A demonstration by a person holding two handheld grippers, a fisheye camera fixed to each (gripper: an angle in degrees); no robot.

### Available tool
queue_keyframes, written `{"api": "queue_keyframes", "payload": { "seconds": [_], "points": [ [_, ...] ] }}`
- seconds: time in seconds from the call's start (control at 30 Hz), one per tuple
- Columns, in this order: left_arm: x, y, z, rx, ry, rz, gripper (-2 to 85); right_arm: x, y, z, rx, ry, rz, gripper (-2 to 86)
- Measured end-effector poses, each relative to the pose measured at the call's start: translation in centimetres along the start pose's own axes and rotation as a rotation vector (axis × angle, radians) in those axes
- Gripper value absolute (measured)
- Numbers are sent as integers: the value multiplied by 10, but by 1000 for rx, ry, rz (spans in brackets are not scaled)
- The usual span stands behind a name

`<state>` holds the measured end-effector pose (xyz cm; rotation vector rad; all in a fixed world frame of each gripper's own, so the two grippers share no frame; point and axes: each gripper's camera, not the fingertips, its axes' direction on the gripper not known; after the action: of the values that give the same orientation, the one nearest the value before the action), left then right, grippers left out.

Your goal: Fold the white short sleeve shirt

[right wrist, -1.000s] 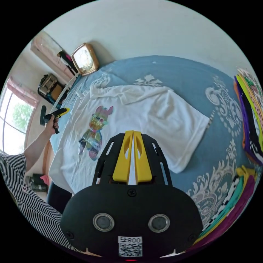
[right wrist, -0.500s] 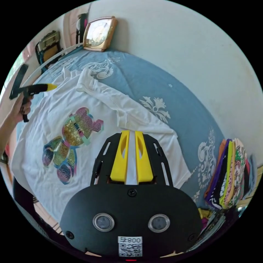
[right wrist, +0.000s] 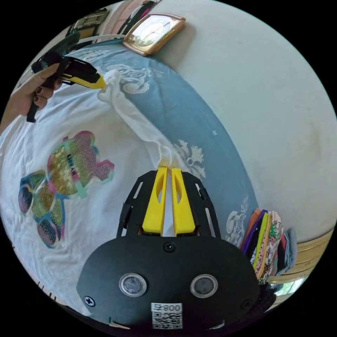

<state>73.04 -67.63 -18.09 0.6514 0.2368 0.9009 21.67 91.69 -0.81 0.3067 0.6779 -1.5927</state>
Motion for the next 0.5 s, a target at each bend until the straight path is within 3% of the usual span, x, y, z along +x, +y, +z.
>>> {"api": "queue_keyframes", "payload": {
  "seconds": [0.13,0.27,0.37,0.5],
  "points": [
    [20,-60,-11,115,-23,85,5,80,-51,-16,51,-43,85,3],
    [26,-100,-9,118,-119,96,10,156,-101,11,-86,-118,194,-2],
    [23,-88,-13,67,-44,163,25,174,-89,8,-55,-194,218,-3],
    [21,-64,-25,-18,-133,274,54,176,-45,-4,-6,-196,222,-3]
  ]
}}
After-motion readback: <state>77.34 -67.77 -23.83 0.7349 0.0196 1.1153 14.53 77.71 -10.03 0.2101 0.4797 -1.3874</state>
